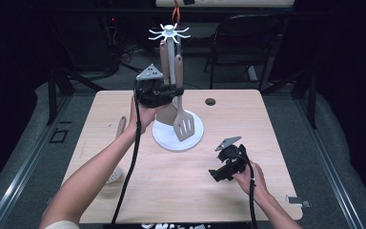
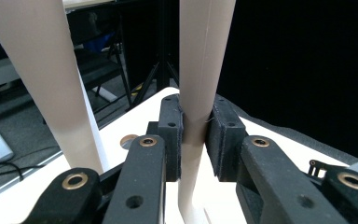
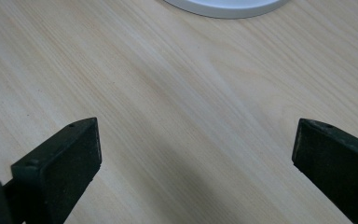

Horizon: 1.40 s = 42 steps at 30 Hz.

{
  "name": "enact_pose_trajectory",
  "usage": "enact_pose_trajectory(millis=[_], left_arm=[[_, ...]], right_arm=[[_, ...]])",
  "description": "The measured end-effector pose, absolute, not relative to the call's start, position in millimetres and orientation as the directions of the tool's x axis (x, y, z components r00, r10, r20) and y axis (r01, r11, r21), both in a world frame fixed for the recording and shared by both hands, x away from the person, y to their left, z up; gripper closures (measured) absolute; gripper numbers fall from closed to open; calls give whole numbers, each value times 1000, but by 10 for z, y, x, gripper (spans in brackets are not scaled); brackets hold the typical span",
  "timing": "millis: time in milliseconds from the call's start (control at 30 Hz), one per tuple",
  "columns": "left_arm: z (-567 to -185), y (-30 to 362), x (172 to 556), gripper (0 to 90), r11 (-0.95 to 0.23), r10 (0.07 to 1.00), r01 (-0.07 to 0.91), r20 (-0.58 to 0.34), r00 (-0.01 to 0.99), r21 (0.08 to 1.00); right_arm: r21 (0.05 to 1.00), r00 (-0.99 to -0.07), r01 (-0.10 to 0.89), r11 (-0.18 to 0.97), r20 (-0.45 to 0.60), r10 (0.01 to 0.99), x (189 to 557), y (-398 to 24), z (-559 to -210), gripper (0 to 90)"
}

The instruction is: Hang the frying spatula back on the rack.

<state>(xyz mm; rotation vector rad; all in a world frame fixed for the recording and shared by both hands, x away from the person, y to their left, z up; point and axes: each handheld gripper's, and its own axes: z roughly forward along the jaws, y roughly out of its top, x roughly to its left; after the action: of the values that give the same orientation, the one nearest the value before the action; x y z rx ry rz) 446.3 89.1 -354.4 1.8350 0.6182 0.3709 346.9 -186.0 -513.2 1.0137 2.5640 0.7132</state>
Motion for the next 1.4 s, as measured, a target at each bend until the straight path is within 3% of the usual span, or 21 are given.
enact_pose_trajectory(millis=[1400], left_arm=[[-3304, 861, 4708, 771, -257, 616, 242, -35, 787, 936]], right_arm=[[536, -717, 551, 640, -89, 692, 3477, -1830, -5159, 13]])
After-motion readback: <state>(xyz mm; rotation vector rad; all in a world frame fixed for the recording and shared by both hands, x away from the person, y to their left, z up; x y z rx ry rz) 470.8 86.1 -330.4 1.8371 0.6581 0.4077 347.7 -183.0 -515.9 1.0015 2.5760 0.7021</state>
